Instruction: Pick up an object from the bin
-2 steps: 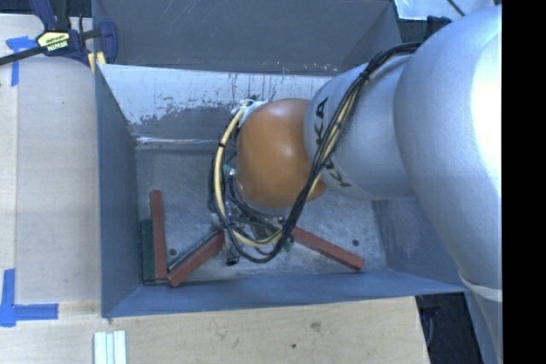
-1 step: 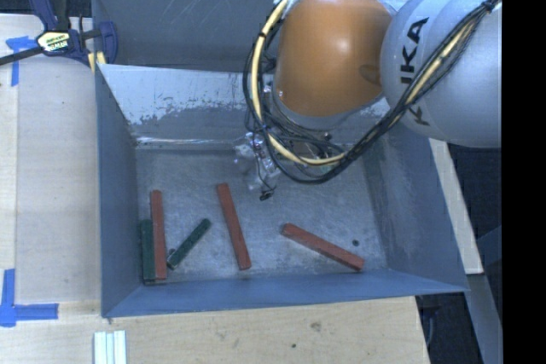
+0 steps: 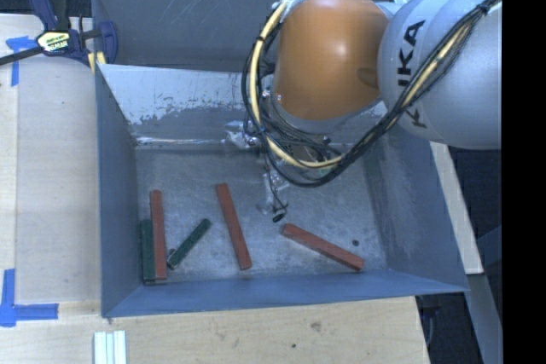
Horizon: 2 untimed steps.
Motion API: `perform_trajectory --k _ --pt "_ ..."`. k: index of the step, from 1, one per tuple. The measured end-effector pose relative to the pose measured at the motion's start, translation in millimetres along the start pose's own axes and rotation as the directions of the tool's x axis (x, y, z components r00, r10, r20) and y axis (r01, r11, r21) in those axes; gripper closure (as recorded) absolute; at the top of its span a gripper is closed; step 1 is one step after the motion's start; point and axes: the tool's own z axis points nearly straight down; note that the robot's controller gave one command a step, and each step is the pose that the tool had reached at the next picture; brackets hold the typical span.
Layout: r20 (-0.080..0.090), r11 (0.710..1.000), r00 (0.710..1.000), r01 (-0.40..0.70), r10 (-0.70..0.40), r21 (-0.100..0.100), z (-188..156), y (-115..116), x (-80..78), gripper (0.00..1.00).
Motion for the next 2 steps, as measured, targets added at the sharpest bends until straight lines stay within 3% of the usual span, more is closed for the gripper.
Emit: perform_trajectory --k 1,2 --pt "-0.012 0.960 0.960 0.279 -0.279 -0.002 154 26 -5.4 0.00" --pt "0.002 0.957 0.957 0.291 -0.291 0.001 152 43 8.7 0.00"
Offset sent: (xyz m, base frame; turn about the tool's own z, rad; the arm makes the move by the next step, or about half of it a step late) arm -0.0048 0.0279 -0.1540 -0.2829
